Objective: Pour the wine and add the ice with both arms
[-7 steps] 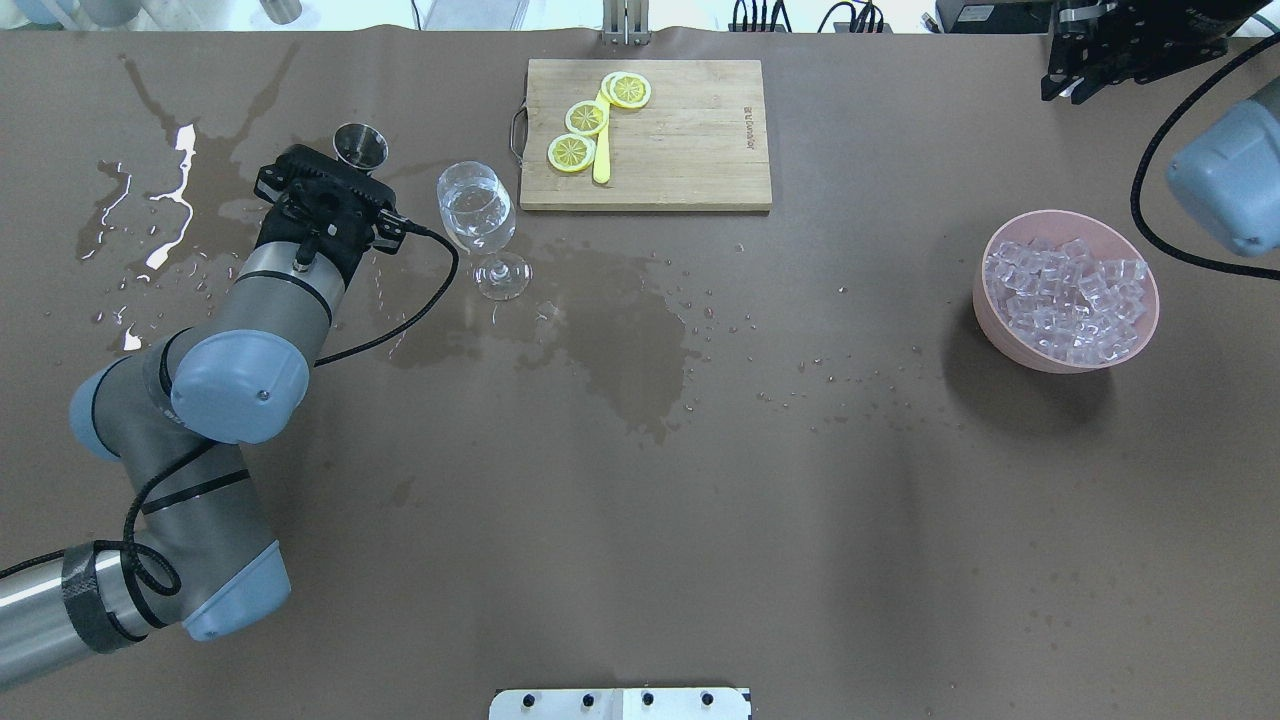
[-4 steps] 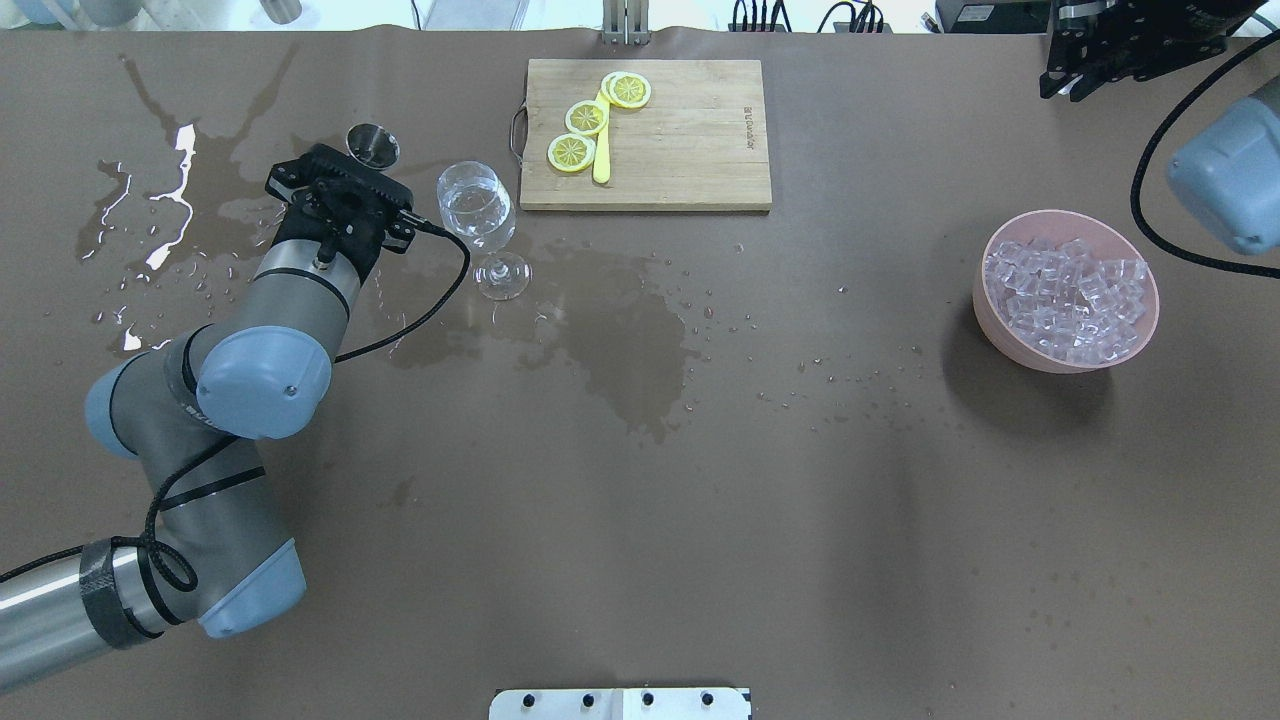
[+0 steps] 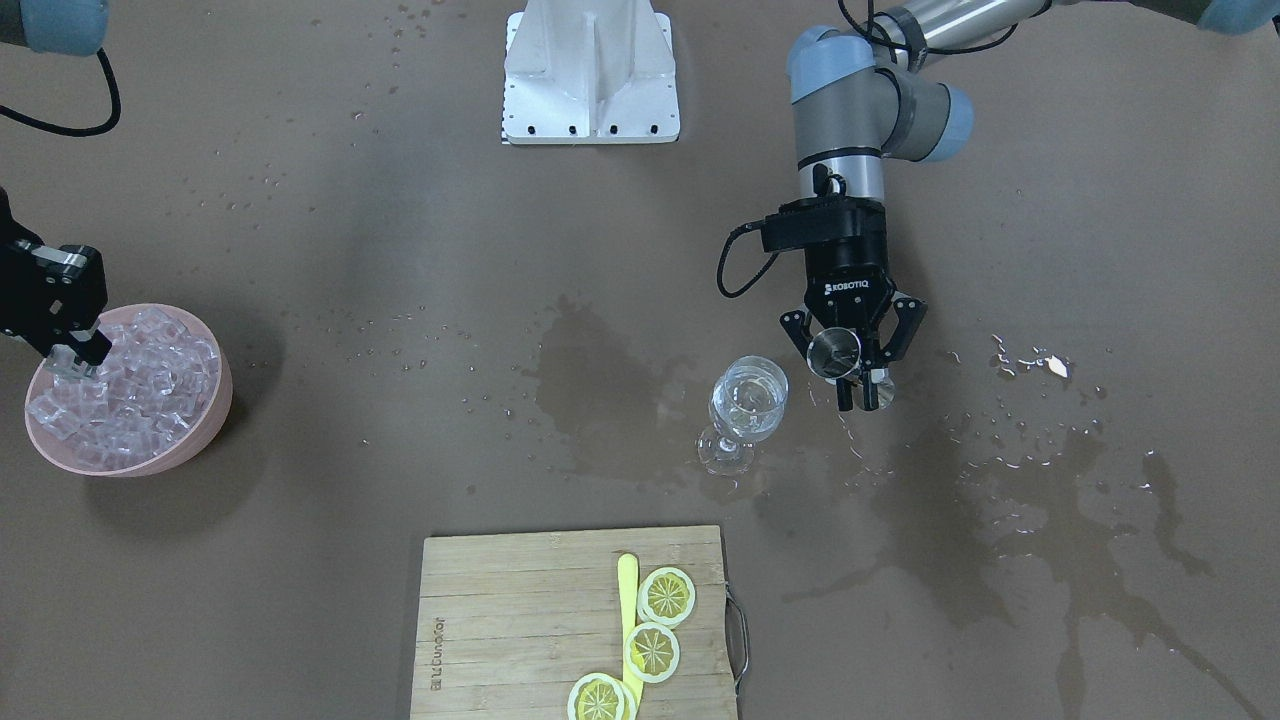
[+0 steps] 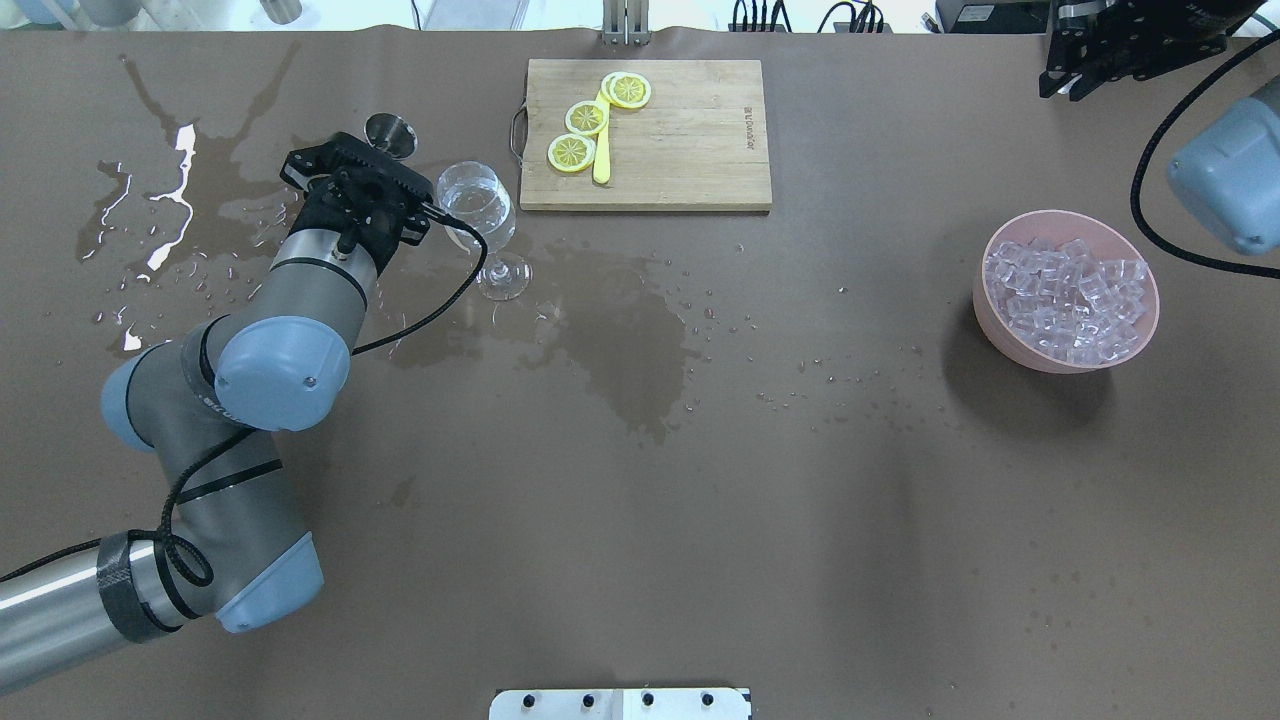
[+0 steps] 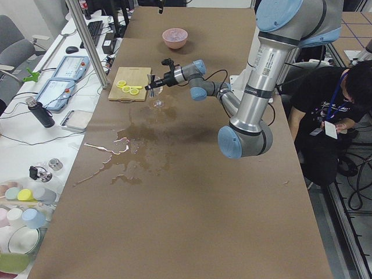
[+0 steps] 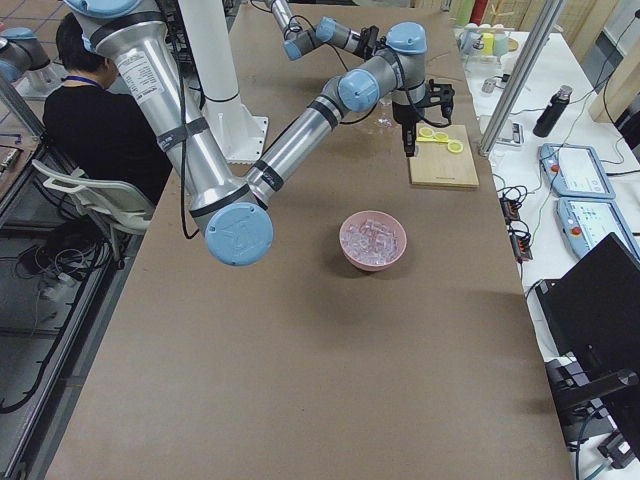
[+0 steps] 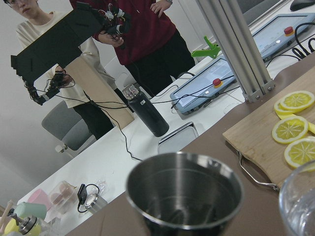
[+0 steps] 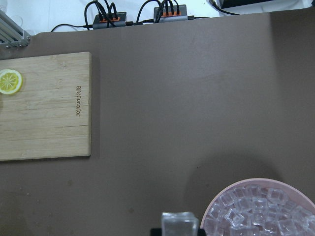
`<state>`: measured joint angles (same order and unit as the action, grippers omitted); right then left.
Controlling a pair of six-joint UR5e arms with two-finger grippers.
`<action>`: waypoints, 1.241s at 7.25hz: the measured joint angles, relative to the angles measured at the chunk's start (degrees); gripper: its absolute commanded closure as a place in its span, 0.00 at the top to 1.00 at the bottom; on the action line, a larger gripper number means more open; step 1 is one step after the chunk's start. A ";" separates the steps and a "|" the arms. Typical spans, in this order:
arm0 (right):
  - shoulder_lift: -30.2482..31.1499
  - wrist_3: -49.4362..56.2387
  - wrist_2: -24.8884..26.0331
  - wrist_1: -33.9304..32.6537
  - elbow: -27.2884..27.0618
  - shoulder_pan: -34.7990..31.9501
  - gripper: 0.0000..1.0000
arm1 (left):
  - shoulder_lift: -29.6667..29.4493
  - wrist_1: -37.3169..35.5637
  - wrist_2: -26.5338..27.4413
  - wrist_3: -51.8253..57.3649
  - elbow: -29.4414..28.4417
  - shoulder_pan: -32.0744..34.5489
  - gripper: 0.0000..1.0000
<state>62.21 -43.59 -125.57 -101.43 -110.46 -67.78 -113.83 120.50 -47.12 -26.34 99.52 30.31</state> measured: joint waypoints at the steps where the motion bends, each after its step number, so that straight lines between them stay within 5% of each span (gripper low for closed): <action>1: -0.13 0.00 0.04 0.00 0.07 0.04 0.00 | -0.45 -1.31 0.54 0.31 -0.07 0.04 0.20; 9: -0.90 -0.02 -0.44 -0.08 0.16 0.09 0.00 | -2.93 -8.27 2.70 2.37 -0.89 0.12 0.20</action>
<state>61.30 -43.62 -126.02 -101.51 -110.30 -67.69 -116.76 112.24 -44.42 -23.97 98.63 30.43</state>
